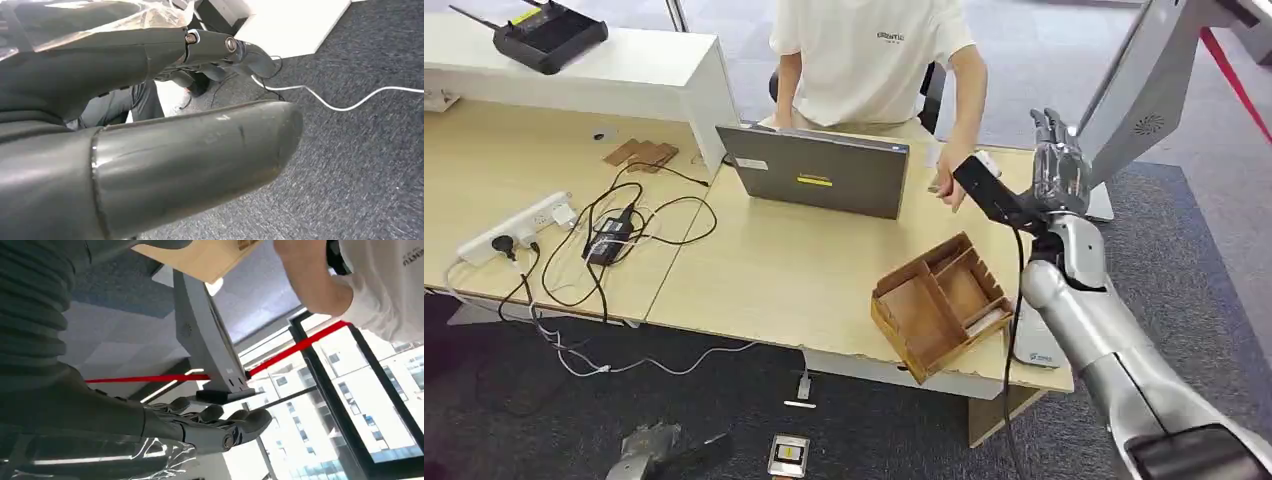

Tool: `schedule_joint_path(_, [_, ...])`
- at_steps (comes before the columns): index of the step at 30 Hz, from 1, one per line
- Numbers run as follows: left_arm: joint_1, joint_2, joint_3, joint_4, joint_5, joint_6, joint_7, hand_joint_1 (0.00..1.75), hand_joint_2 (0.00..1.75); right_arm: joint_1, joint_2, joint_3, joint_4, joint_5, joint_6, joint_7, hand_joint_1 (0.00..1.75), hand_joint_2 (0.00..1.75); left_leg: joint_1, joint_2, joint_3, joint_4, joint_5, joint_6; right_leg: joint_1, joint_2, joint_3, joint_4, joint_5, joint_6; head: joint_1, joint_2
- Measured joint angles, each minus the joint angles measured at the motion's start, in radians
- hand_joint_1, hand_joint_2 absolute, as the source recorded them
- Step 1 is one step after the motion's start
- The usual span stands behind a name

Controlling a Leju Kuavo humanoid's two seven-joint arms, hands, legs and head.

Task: Pass the card to the sensor for recognition and then transmit it.

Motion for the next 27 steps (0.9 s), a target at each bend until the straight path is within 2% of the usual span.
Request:
schedule_joint_path(5, [0.019, 0.008, 0.000, 0.000, 0.025, 0.021, -0.001, 0.00, 0.00, 0.039, -0.073, -0.041, -0.114, 0.042, -0.033, 0.052, 0.00, 1.75, 0.000, 0.000, 0.000, 0.000, 0.000, 0.000, 0.000, 0.000, 0.000, -0.001, 0.000, 0.000, 0.000, 0.000])
schedule_joint_path(10, [0.050, 0.023, 0.002, 0.001, 0.055, 0.053, -0.001, 0.00, 0.00, 0.105, -0.182, -0.115, -0.242, 0.091, -0.075, 0.107, 0.00, 1.75, 0.000, 0.000, 0.000, 0.000, 0.000, 0.000, 0.000, 0.000, 0.000, -0.001, 0.000, 0.000, 0.000, 0.000])
schedule_joint_path(14, [0.080, 0.034, 0.005, 0.002, 0.086, 0.086, -0.003, 0.00, 0.00, 0.178, -0.267, -0.197, -0.319, 0.093, -0.148, 0.148, 0.00, 1.75, 0.000, 0.000, 0.000, 0.000, -0.001, 0.001, 0.000, 0.000, 0.000, -0.002, 0.000, 0.000, 0.000, 0.000])
schedule_joint_path(18, [0.116, 0.043, 0.016, 0.002, 0.127, 0.126, -0.007, 0.00, 0.00, 0.278, -0.348, -0.300, -0.374, 0.028, -0.213, 0.174, 0.00, 1.75, 0.000, 0.000, 0.000, 0.000, -0.001, 0.001, 0.000, 0.000, 0.000, -0.002, 0.000, 0.000, 0.000, 0.000])
schedule_joint_path(22, [0.146, 0.048, 0.027, 0.005, 0.159, 0.160, -0.017, 0.00, 0.00, 0.392, -0.396, -0.436, -0.416, 0.006, -0.218, 0.146, 0.00, 1.75, 0.000, 0.000, 0.000, 0.000, -0.001, 0.001, 0.000, 0.000, 0.000, -0.002, 0.000, 0.000, 0.000, 0.000])
schedule_joint_path(24, [0.157, 0.048, 0.034, 0.005, 0.171, 0.171, -0.019, 0.00, 0.00, 0.442, -0.404, -0.519, -0.426, 0.005, -0.219, 0.124, 0.00, 1.75, 0.000, 0.000, 0.000, 0.000, -0.001, 0.001, -0.001, 0.000, 0.000, -0.002, 0.000, 0.000, 0.000, 0.000])
schedule_joint_path(27, [0.176, 0.048, 0.042, 0.007, 0.193, 0.192, -0.026, 0.00, 0.00, 0.514, -0.405, -0.654, -0.426, -0.033, -0.219, 0.057, 0.00, 1.75, 0.000, 0.000, 0.000, 0.000, -0.001, 0.001, -0.001, 0.000, 0.001, -0.002, 0.000, 0.000, 0.000, 0.000])
